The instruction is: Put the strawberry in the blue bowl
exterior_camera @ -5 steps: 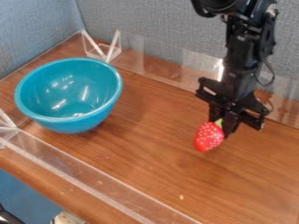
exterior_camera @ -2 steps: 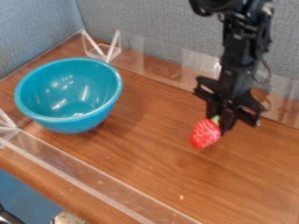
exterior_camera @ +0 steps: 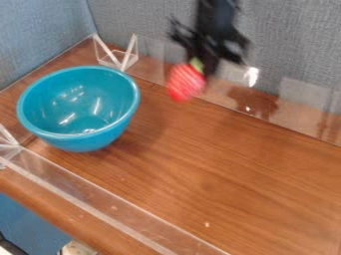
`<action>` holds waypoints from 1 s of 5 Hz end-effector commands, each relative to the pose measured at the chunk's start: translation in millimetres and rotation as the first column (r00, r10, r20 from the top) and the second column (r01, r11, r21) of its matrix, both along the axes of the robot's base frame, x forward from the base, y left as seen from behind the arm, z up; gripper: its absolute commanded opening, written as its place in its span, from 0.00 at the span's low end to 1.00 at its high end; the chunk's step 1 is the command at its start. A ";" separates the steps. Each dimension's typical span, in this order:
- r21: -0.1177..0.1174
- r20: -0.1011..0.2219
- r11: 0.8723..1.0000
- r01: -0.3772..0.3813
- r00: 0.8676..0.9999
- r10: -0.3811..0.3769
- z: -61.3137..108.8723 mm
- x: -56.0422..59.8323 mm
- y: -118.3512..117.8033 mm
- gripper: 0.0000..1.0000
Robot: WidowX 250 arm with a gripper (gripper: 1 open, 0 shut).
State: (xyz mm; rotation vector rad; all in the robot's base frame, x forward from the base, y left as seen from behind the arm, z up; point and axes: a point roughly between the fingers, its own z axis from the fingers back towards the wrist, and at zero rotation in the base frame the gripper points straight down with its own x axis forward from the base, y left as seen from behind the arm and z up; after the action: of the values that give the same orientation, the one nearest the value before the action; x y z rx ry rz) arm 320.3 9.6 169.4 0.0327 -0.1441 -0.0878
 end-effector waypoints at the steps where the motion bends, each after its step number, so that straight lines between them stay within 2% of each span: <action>1: 0.007 0.072 1.000 0.018 0.997 -0.019 18.9 5.4 -4.3 0.00; 3: 0.007 0.056 0.998 0.055 0.997 -0.055 14.3 0.4 -24.6 0.00; 5: 0.005 0.039 0.996 0.089 0.995 -0.089 8.2 2.2 -41.9 0.00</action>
State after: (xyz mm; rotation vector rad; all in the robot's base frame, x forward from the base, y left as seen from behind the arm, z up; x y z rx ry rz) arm 320.7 -31.9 163.4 0.0287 -0.1361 -0.1745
